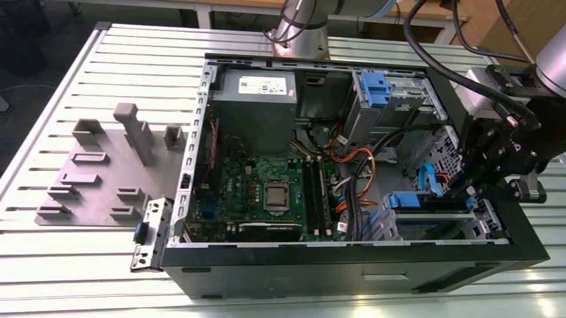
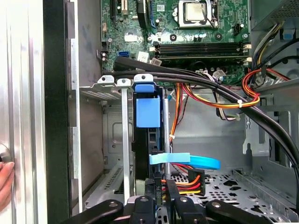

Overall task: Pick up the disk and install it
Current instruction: 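Insert the second disk wire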

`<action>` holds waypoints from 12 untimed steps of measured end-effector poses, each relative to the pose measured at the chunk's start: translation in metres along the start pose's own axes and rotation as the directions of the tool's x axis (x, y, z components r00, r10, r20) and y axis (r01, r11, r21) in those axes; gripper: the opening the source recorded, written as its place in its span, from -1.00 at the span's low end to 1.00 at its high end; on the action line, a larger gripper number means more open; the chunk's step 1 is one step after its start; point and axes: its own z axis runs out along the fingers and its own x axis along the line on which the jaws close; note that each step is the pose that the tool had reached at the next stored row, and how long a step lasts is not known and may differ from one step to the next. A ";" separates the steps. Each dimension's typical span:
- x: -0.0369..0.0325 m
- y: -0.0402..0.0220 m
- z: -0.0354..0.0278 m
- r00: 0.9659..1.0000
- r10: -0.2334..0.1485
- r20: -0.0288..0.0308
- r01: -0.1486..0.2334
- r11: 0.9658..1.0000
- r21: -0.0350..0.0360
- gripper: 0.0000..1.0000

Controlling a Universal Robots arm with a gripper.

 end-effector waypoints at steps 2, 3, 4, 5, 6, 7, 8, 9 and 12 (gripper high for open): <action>0.0000 0.0000 0.0000 1.000 0.000 0.000 0.000 1.000 0.000 -0.52; 0.0000 0.0000 0.0000 1.000 0.000 0.000 0.000 1.000 0.000 -0.52; 0.0000 0.0000 0.0000 1.000 0.000 0.000 0.000 1.000 0.000 -0.52; 0.0000 0.0000 0.0000 1.000 0.000 0.000 0.000 1.000 0.000 -0.55; 0.0000 -0.0001 0.0000 1.000 0.000 0.000 0.000 1.000 0.000 -0.67; 0.0000 0.0000 0.0000 1.000 0.000 0.000 0.000 1.000 0.000 -0.67; 0.0000 0.0000 0.0001 1.000 0.000 0.000 0.000 1.000 0.000 -0.68; 0.0000 -0.0001 0.0001 1.000 0.000 0.000 0.000 1.000 0.000 -0.68; 0.0000 0.0000 0.0001 1.000 0.000 0.000 0.000 1.000 0.000 -0.68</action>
